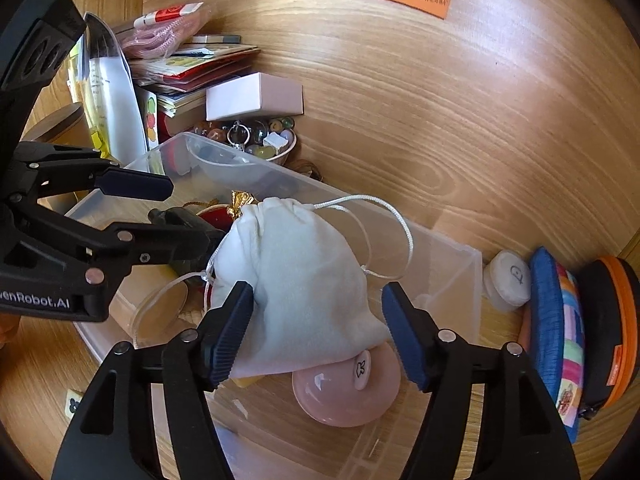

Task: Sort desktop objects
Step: 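Open the left gripper over the bin while the right gripper releases the white bag inside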

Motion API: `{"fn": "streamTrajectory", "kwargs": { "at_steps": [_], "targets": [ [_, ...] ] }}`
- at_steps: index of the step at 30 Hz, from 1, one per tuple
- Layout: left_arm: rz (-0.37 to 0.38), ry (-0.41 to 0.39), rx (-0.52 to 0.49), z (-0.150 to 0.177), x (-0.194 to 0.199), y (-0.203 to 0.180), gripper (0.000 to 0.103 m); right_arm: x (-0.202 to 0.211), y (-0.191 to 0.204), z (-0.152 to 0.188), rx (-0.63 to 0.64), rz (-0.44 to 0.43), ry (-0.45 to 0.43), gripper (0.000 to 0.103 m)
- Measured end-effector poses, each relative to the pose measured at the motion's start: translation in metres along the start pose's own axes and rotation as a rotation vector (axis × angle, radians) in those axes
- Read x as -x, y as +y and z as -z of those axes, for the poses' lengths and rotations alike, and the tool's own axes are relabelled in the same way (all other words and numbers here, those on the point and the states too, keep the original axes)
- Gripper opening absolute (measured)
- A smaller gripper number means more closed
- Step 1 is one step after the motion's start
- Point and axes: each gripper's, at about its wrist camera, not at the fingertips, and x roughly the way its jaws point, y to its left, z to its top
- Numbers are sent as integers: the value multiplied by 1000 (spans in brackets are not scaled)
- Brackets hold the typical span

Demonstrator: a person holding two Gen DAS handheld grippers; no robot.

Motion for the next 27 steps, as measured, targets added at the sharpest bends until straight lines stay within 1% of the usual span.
{"fn": "streamTrajectory", "kwargs": {
  "at_steps": [1, 2, 7, 12, 14, 16, 20, 24, 27],
  "targets": [
    [8, -2, 7, 0, 1, 2, 67, 3, 1, 0, 3, 2, -3, 67],
    [12, -7, 10, -1, 3, 2, 70, 5, 1, -1, 5, 5, -7, 68],
    [23, -20, 15, 0, 9, 0, 70, 15, 3, -3, 15, 14, -26, 71],
    [-7, -42, -1, -1, 20, -5, 71, 25, 6, -3, 16, 29, -28, 72],
    [-11, -51, 3, 0, 26, -6, 74, 33, 9, -2, 21, 41, -34, 72],
    [-20, -61, 5, 2, 32, -9, 74, 39, 11, -1, 25, 58, -45, 72],
    [-17, -62, 8, 6, 39, -17, 74, 54, 13, 3, 14, 64, -58, 73],
    [-21, -73, -1, 13, 53, -23, 75, 70, 17, 9, 8, 75, -74, 78],
    [-28, -89, -5, 18, 64, -29, 79, 83, 22, 15, 7, 84, -87, 80]
  ]
}}
